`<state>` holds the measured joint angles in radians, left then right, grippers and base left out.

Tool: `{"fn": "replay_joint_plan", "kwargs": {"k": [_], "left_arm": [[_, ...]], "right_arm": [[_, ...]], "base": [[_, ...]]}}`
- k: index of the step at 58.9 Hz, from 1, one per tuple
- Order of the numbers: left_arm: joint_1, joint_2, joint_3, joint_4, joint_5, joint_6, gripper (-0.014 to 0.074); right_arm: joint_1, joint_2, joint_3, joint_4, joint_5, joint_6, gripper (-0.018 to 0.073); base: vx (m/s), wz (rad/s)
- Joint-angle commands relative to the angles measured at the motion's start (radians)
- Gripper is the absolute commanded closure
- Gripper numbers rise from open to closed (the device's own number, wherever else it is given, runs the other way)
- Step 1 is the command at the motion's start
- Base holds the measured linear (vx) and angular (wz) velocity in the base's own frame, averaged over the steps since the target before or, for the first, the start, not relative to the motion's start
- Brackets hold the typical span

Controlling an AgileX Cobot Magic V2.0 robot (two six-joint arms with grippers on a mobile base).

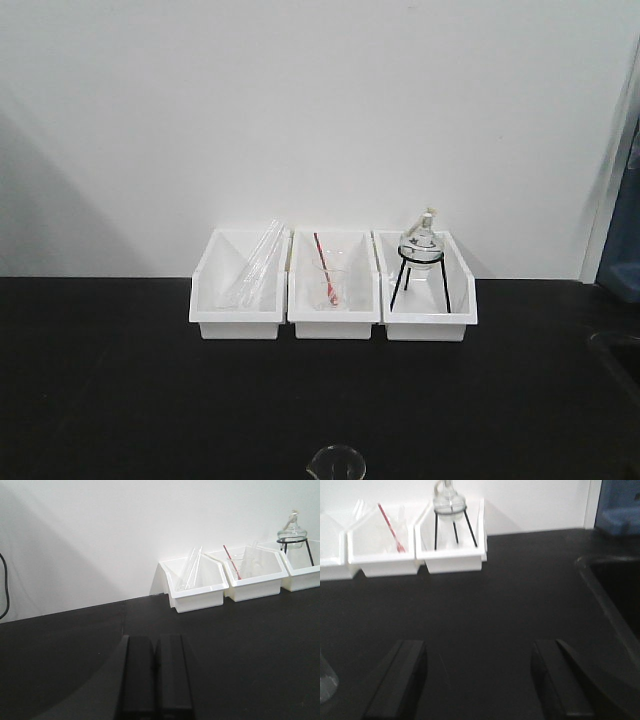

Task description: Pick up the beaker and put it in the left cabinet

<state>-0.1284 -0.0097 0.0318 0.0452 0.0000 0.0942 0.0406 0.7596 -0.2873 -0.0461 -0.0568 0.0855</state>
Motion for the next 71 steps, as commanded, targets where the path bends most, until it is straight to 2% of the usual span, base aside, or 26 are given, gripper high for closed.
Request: {"fn": "replay_joint_plan", "kwargs": {"k": [1, 7, 12, 23, 35, 43, 52, 71], "left_arm": [[-0.001, -0.019, 0.016, -0.003, -0.075, -0.003, 0.0595], [-0.001, -0.019, 0.016, -0.003, -0.075, -0.003, 0.0595], [-0.001, -0.019, 0.016, -0.003, -0.075, -0.003, 0.0595], [-0.001, -0.019, 0.016, -0.003, -0.075, -0.003, 0.0595], [-0.001, -0.019, 0.016, -0.003, -0.075, -0.003, 0.0595], [-0.001, -0.019, 0.016, -0.003, -0.075, -0.003, 0.0595], [-0.001, -0.019, 0.016, -0.003, -0.075, -0.003, 0.0595], [-0.001, -0.019, 0.016, -0.003, -0.075, -0.003, 0.0595]], "right_arm": [[0.002, 0.080, -0.037, -0.007, -0.152, -0.005, 0.0025], [0.002, 0.193, -0.037, -0.042, -0.295, -0.005, 0.0029], [0.017, 0.274, -0.037, -0.111, -0.422, -0.001, 0.0029], [0.141, 0.467, -0.037, -0.356, -0.662, 0.003, 0.0029], [0.238, 0.705, -0.043, -0.372, -0.876, -0.008, 0.0027], [0.295, 0.845, -0.086, -0.373, -0.938, -0.018, 0.0008], [0.341, 0.976, -0.176, -0.372, -0.938, -0.020, -0.0034], [0.362, 1.157, -0.340, -0.378, -0.949, -0.020, -0.0054]], "base": [[0.00, 0.00], [0.00, 0.00], [0.00, 0.00], [0.00, 0.00], [0.00, 0.00], [0.00, 0.00], [0.00, 0.00], [0.00, 0.00]]}}
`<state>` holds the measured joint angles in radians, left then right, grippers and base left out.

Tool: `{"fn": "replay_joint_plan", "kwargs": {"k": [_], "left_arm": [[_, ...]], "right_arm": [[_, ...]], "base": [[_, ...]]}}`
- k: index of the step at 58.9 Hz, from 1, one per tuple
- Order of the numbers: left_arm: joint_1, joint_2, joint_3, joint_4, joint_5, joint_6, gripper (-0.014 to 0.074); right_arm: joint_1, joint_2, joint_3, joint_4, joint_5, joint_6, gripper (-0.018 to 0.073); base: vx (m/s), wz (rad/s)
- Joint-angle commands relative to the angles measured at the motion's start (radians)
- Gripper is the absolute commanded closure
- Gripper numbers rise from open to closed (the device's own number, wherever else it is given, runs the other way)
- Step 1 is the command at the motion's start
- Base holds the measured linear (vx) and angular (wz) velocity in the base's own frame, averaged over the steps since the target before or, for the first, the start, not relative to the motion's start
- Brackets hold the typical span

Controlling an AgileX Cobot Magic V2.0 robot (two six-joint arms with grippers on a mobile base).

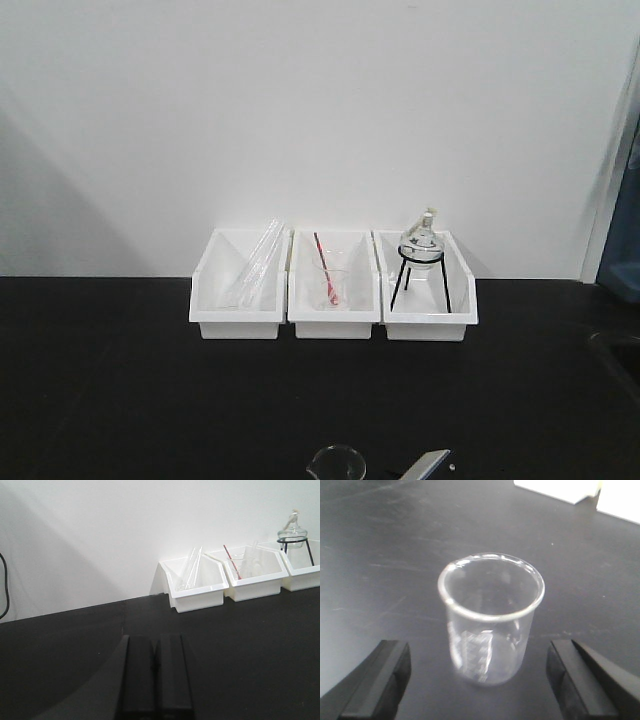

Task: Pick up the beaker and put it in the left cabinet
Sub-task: 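Close the right gripper around the clear glass beaker, then lift the clear beaker up off the bench with the right gripper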

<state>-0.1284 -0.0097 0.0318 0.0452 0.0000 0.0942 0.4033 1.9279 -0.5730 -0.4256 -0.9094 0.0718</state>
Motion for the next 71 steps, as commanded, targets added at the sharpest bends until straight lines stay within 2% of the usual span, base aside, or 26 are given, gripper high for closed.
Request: {"fn": "replay_joint_plan", "kwargs": {"k": [1, 13, 23, 42, 55, 62, 71], "left_arm": [[-0.001, -0.019, 0.016, -0.003, -0.075, -0.003, 0.0595], [-0.001, -0.019, 0.016, -0.003, -0.075, -0.003, 0.0595], [-0.001, -0.019, 0.016, -0.003, -0.075, -0.003, 0.0595], [-0.001, -0.019, 0.016, -0.003, -0.075, -0.003, 0.0595], [-0.001, -0.019, 0.016, -0.003, -0.075, -0.003, 0.0595], [-0.001, -0.019, 0.016, -0.003, -0.075, -0.003, 0.0595], [-0.001, -0.019, 0.016, -0.003, -0.075, -0.003, 0.0595]], "right_arm": [[-0.001, -0.006, -0.062, 0.002, -0.099, -0.006, -0.0054], [-0.001, 0.070, -0.164, -0.002, -0.104, 0.002, -0.0049], [-0.001, 0.123, -0.228, -0.007, -0.105, 0.062, -0.0043], [-0.001, 0.161, -0.304, -0.075, -0.100, 0.090, 0.0008], [-0.001, 0.148, -0.309, -0.101, -0.084, 0.140, 0.0160], [-0.001, 0.112, -0.309, -0.164, -0.040, 0.182, 0.0263], [-0.001, 0.025, -0.309, -0.227, 0.015, 0.187, 0.0355]], "base": [[0.00, 0.00], [0.00, 0.00], [0.00, 0.00], [0.00, 0.00], [0.00, 0.00], [0.00, 0.00], [0.00, 0.00]]}}
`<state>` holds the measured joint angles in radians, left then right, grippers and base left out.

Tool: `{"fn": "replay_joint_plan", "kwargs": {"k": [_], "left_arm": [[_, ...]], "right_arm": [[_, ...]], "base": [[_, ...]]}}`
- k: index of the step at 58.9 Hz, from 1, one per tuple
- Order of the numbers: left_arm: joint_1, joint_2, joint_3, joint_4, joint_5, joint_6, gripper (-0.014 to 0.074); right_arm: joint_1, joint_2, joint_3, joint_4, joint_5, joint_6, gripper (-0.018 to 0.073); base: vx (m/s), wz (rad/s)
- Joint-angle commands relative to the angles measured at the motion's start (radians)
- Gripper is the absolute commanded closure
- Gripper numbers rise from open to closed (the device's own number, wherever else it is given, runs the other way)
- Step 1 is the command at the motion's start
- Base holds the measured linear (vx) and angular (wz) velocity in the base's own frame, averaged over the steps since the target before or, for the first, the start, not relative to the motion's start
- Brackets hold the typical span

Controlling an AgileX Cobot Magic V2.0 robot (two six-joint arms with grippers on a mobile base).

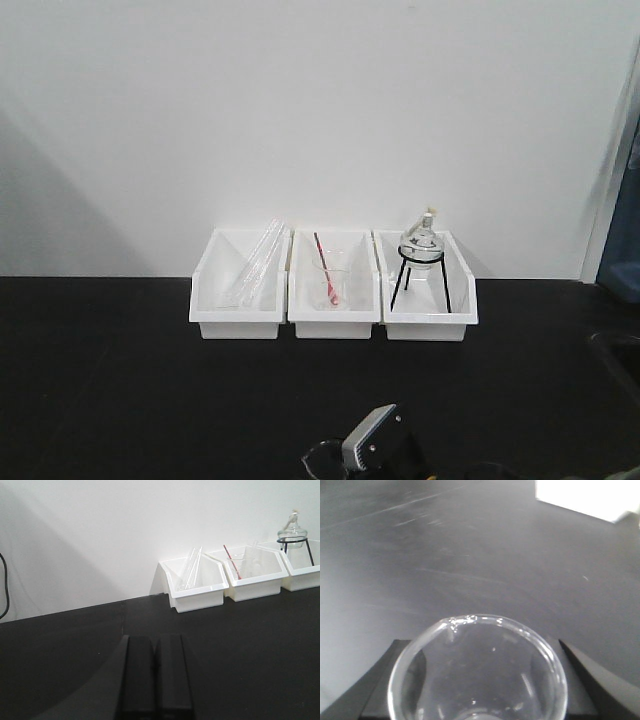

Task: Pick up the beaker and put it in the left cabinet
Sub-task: 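Lift the clear beaker up off the bench with the right gripper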

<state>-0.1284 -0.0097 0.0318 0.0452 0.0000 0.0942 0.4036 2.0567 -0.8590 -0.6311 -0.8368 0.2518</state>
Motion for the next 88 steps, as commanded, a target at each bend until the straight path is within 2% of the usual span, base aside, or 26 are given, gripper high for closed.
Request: {"fn": "replay_joint_plan", "kwargs": {"k": [1, 14, 23, 24, 32, 51, 88], "left_arm": [[-0.001, -0.019, 0.016, -0.003, -0.075, -0.003, 0.0595], [-0.001, -0.019, 0.016, -0.003, -0.075, -0.003, 0.0595], [-0.001, -0.019, 0.016, -0.003, -0.075, -0.003, 0.0595], [-0.001, -0.019, 0.016, -0.003, -0.075, -0.003, 0.0595], [-0.001, -0.019, 0.016, -0.003, -0.075, -0.003, 0.0595], [-0.001, -0.019, 0.016, -0.003, -0.075, -0.003, 0.0595], [-0.001, -0.019, 0.016, -0.003, -0.075, -0.003, 0.0595]], "right_arm": [[-0.001, -0.120, -0.023, -0.026, -0.055, 0.009, 0.0361], [0.040, -0.299, -0.027, -0.067, 0.058, 0.183, 0.0380], [0.126, -0.404, -0.080, -0.170, 0.220, 0.268, 0.0380], [0.185, -0.470, -0.130, -0.184, 0.326, 0.332, 0.0380], [0.215, -0.531, -0.142, -0.181, 0.370, 0.403, 0.0380], [0.219, -0.636, -0.142, -0.182, 0.528, 0.409, 0.0380], [0.217, -0.637, -0.139, -0.182, 0.531, 0.409, 0.0380]], "base": [[0.00, 0.00], [0.00, 0.00], [0.00, 0.00], [0.00, 0.00], [0.00, 0.00], [0.00, 0.00], [0.00, 0.00]]}}
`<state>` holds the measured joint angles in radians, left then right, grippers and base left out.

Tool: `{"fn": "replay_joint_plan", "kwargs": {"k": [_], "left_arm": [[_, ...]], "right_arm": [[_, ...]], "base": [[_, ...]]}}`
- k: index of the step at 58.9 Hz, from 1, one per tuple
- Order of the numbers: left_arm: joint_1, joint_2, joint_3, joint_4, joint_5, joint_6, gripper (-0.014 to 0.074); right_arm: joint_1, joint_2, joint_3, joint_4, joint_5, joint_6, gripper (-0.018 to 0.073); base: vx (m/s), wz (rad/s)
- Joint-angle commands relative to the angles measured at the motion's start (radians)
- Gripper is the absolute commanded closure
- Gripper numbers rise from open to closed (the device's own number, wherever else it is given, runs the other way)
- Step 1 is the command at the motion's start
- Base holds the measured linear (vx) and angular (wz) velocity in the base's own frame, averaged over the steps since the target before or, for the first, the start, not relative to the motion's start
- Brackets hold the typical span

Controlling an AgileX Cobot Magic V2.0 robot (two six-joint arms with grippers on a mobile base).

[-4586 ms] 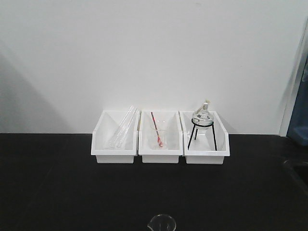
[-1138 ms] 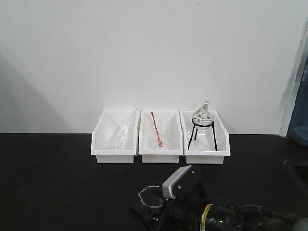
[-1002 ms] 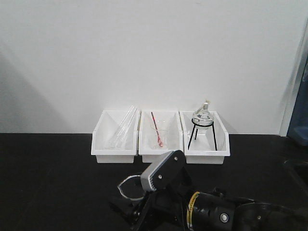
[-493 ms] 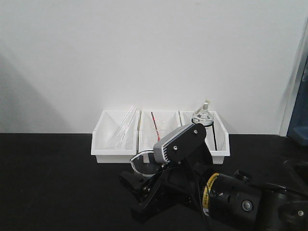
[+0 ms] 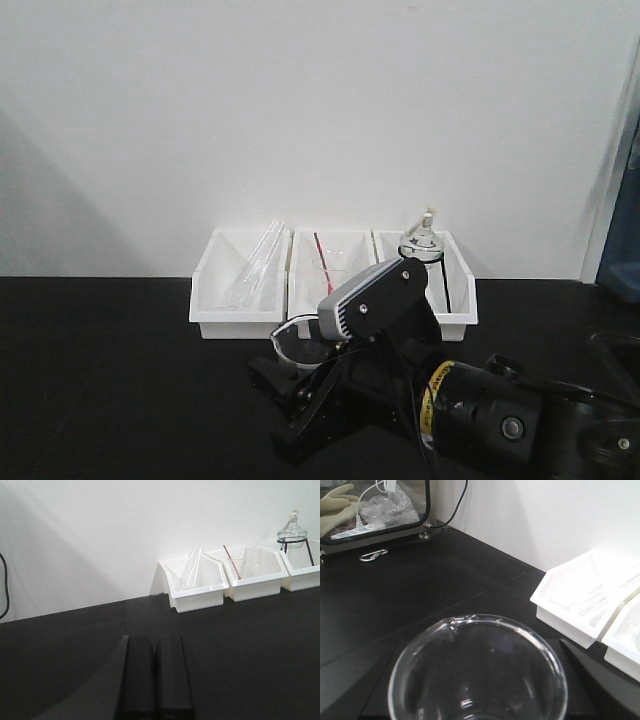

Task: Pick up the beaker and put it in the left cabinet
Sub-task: 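Lift the clear beaker up off the bench with the right gripper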

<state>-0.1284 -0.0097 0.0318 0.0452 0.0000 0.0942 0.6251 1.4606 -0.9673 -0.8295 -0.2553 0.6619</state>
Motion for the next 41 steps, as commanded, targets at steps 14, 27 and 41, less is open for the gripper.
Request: {"fn": "replay_joint_plan", "kwargs": {"k": [14, 27, 41], "left_arm": [[-0.001, -0.019, 0.016, -0.003, -0.075, -0.003, 0.0595], [-0.001, -0.019, 0.016, -0.003, -0.075, -0.003, 0.0595], [-0.001, -0.019, 0.016, -0.003, -0.075, -0.003, 0.0595]], "right_arm": [[-0.004, -0.040, -0.031, 0.016, -0.051, -0.001, 0.0380], [-0.004, -0.040, -0.031, 0.016, -0.051, -0.001, 0.0380], [-0.004, -0.040, -0.031, 0.016, -0.051, -0.001, 0.0380]], "base": [[0.00, 0.00], [0.00, 0.00], [-0.03, -0.01]]}}
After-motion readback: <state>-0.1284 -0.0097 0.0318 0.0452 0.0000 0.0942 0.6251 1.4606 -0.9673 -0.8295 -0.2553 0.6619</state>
